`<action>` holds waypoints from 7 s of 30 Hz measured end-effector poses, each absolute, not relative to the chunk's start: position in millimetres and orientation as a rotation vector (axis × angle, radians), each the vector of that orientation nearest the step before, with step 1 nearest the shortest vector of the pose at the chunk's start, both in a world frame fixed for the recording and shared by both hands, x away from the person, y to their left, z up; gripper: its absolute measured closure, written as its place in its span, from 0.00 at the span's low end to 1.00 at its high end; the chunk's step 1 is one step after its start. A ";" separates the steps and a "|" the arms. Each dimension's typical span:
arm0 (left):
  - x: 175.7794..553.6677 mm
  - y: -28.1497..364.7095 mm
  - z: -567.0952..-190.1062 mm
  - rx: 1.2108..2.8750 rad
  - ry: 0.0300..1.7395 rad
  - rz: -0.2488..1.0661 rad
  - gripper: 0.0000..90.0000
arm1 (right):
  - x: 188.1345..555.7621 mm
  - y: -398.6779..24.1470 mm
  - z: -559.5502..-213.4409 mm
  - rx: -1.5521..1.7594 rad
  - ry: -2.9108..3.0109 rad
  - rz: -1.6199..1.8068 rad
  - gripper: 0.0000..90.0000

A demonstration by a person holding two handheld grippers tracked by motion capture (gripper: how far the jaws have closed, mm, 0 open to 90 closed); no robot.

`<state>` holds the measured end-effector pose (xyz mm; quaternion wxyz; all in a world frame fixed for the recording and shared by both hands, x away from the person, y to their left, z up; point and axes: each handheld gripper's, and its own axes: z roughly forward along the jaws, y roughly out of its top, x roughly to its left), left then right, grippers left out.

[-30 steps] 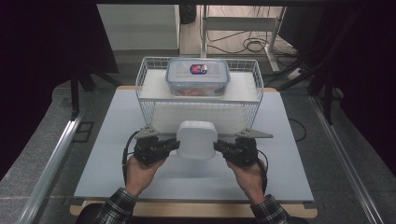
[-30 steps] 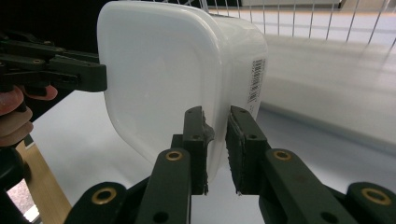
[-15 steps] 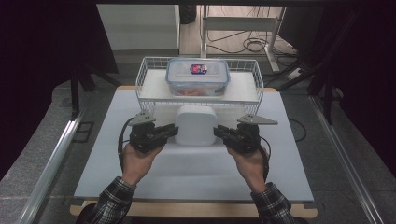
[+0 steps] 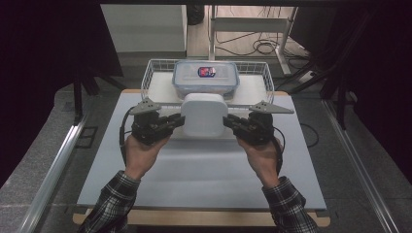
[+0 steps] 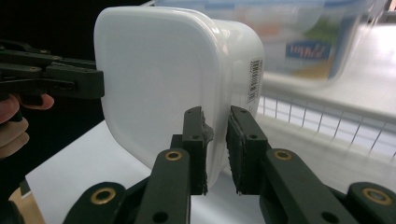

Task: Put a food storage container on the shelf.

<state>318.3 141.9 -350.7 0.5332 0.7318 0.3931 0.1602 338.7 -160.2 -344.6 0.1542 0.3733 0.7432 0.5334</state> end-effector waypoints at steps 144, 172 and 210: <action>365.5 146.5 -324.8 1.918 0.852 0.480 0.03 | 392.0 -155.7 -305.6 0.976 2.209 1.488 0.09; 326.4 162.1 -406.5 1.932 0.903 0.462 0.02 | 358.8 -174.5 -368.8 0.911 2.273 1.426 0.03; 268.7 186.0 -479.6 1.942 0.981 0.493 0.02 | 309.1 -223.1 -445.7 1.033 2.281 1.313 0.00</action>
